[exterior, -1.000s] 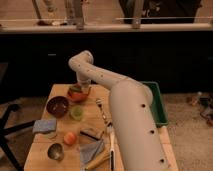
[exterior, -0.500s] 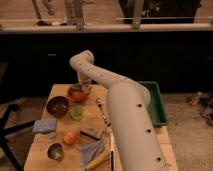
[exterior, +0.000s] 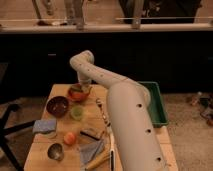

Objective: Place pepper in red bowl

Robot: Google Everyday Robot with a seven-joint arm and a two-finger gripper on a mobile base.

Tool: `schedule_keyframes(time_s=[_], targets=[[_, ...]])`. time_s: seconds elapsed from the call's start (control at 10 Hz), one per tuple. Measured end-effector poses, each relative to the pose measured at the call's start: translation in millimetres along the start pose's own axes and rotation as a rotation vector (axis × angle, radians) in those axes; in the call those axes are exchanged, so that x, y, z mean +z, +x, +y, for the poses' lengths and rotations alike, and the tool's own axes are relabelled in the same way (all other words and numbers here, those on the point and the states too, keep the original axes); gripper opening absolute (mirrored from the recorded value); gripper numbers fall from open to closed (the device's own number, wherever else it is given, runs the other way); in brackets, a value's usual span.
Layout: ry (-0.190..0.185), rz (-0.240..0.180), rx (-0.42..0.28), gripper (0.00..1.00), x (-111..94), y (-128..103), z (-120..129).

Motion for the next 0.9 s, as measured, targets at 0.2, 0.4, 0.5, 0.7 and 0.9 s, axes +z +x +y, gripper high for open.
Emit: schedule_keyframes(time_s=[0.2,0.4,0.5,0.7,0.9], targets=[[-0.001,0.001,0.000,0.77,1.1,0.2,0.3],[-0.001,0.001,0.000,0.80,1.2,0.3,0.4],[-0.001,0.001,0.000,0.80,1.1,0.4,0.3],[-0.001,0.001,0.000,0.80,1.2,0.3,0.4],[-0.001,0.001,0.000,0.80,1.1,0.4,0.4]])
